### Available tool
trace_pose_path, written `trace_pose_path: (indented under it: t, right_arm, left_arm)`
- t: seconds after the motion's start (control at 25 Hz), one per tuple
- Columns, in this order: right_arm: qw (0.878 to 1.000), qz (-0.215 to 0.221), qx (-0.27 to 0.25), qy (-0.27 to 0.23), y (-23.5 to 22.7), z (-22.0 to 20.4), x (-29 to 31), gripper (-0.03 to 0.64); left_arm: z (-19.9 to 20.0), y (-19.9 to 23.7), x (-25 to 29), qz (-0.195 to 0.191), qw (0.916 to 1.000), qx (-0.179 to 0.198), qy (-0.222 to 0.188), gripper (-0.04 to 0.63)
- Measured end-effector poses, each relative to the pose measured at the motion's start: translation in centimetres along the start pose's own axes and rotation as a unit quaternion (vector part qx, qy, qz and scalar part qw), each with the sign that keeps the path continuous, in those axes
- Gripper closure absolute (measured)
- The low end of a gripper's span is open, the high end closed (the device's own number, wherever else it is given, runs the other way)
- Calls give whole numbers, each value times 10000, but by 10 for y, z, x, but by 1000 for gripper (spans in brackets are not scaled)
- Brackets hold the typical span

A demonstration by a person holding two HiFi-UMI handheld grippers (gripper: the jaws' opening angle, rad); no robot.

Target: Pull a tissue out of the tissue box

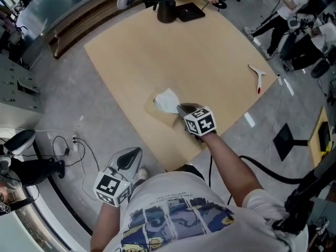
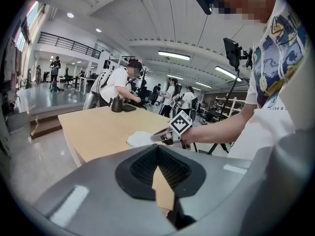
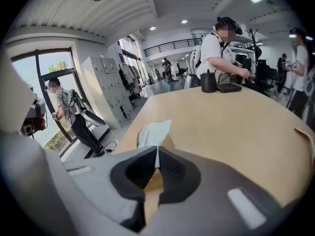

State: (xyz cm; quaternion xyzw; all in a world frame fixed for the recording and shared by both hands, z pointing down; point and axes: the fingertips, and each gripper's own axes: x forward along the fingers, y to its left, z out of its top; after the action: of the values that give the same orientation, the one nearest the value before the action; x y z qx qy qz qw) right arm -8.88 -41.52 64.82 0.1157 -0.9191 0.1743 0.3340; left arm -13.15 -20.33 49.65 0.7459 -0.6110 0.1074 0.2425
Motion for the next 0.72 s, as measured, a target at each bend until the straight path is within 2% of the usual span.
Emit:
trace_pose_path:
  t: [0.32, 0.72]
  right_arm:
    - [9984, -375, -412, -119, 18, 10, -11, 614]
    - [9945, -797, -605, -311, 38, 25, -26, 614]
  left_arm:
    - [-8, 5, -21, -177, 9998, 50, -67, 592]
    - [-20, 17, -63, -195, 9996, 120, -181, 592]
